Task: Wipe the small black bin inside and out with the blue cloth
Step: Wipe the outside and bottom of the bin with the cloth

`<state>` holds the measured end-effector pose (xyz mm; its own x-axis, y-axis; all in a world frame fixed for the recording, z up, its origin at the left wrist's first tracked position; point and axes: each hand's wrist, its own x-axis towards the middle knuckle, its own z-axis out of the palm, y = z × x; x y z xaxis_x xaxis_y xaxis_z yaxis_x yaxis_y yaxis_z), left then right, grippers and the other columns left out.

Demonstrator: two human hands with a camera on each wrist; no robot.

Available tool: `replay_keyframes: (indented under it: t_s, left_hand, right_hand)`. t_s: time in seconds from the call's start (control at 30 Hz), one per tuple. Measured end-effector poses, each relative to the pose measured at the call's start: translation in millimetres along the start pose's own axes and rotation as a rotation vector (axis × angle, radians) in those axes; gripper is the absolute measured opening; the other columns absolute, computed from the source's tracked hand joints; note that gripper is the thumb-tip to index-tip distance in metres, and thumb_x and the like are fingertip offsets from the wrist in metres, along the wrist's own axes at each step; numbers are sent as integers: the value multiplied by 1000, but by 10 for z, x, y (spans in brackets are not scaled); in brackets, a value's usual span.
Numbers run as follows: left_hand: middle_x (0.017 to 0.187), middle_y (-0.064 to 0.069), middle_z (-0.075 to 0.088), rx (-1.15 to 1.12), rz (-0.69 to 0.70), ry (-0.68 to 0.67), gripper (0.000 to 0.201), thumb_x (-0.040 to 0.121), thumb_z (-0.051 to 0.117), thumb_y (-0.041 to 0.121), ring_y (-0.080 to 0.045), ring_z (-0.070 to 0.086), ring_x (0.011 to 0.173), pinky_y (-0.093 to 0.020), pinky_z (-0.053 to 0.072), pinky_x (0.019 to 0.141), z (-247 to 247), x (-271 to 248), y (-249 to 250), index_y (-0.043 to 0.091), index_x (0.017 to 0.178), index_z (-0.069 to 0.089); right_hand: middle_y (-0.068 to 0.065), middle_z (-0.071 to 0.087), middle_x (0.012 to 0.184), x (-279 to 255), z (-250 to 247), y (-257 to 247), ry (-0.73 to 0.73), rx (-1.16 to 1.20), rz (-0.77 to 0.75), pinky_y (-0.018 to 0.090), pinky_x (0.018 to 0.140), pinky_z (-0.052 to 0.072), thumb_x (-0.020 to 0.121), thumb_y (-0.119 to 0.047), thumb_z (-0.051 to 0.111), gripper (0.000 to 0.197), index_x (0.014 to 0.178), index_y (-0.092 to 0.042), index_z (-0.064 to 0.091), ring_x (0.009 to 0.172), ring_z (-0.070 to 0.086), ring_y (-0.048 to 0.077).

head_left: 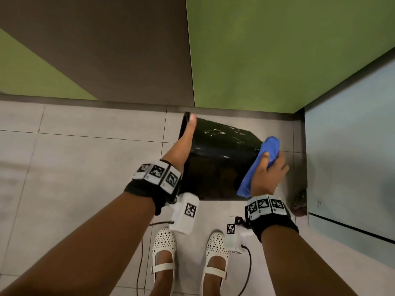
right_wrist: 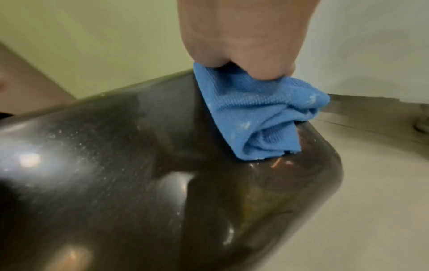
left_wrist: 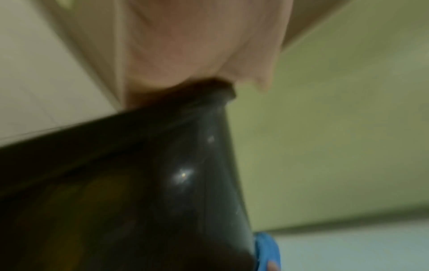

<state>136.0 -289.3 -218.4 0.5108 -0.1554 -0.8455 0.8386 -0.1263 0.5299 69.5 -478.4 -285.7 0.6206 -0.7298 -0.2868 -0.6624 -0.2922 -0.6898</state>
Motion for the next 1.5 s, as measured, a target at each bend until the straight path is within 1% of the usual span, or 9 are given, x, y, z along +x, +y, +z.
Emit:
replay_keyframes:
  t_s: [0.1, 0.23, 0.4, 0.5, 0.63, 0.87, 1.0, 1.3, 1.5]
  left_hand:
    - [149, -7, 41, 27, -78, 34, 143, 22, 37, 102, -29, 39, 137, -52, 28, 112, -171, 383, -256, 24, 141, 38]
    - [146, -10, 44, -38, -21, 154, 101, 68, 26, 87, -30, 43, 134, -49, 35, 111, -3, 166, -276, 17, 141, 38]
    - [143, -11, 48, -8, 30, 117, 123, 48, 17, 98, -26, 45, 133, -47, 31, 113, 154, 209, -393, 19, 140, 40]
    - [125, -17, 62, 78, 161, 89, 80, 88, 10, 68, -25, 57, 119, -44, 40, 108, 271, 50, -265, 15, 128, 56]
    - [126, -10, 63, 134, 251, 74, 74, 89, 18, 66, -19, 57, 119, -41, 40, 109, 240, 42, -301, 18, 124, 60]
    - [104, -13, 70, 257, 275, 59, 62, 94, 32, 54, -24, 65, 100, -34, 48, 95, 150, 48, -363, 3, 101, 67]
    - [97, -12, 72, 119, 222, 57, 51, 93, 41, 49, -26, 67, 95, -36, 51, 92, 139, 110, -475, 6, 92, 70]
    - [124, -10, 63, -46, 173, 16, 46, 100, 28, 40, -17, 61, 110, -34, 48, 98, 86, 294, -675, 12, 125, 56]
    - [134, -6, 57, 47, 137, 25, 66, 87, 34, 59, -24, 50, 127, -45, 34, 112, 6, 504, -855, 16, 134, 50]
  right_hand:
    - [23, 40, 135, -9, 37, 73, -4, -57, -120, 43, 101, 42, 94, -37, 37, 57, 139, -4, 35, 119, 46, 34]
    - [24, 37, 143, -56, 105, 5, -9, -175, -227, 44, 107, 30, 98, -27, 38, 46, 138, -5, 41, 129, 37, 39]
    - [11, 47, 143, -570, 345, -313, -211, -358, -566, 51, 113, 11, 92, -31, 20, 55, 127, -10, 57, 138, 33, 36]
    - [0, 23, 157, -813, 423, -498, -421, -379, -517, 34, 116, -6, 97, -34, 12, 53, 144, -21, 35, 147, 13, 20]
    - [-3, 20, 158, -540, 401, -623, -528, -478, -540, 42, 118, 3, 101, -33, 21, 46, 146, -26, 28, 147, 12, 21]
    - [8, 9, 159, 301, 422, -261, -634, -786, -232, 60, 114, 10, 100, -39, 18, 50, 148, -23, 18, 144, 0, 39]
    - [8, 5, 159, -54, 411, -351, -679, -568, -280, 55, 117, 5, 100, -36, 20, 53, 150, -17, 15, 146, 0, 31]
    - [-2, -1, 160, -444, 599, -237, -619, -620, -561, 50, 118, -2, 100, -42, 16, 52, 149, -31, 4, 147, -9, 25]
    - [4, 1, 160, 161, 607, 203, -471, -675, -300, 54, 117, 4, 100, -43, 16, 53, 150, -29, 4, 147, -3, 32]
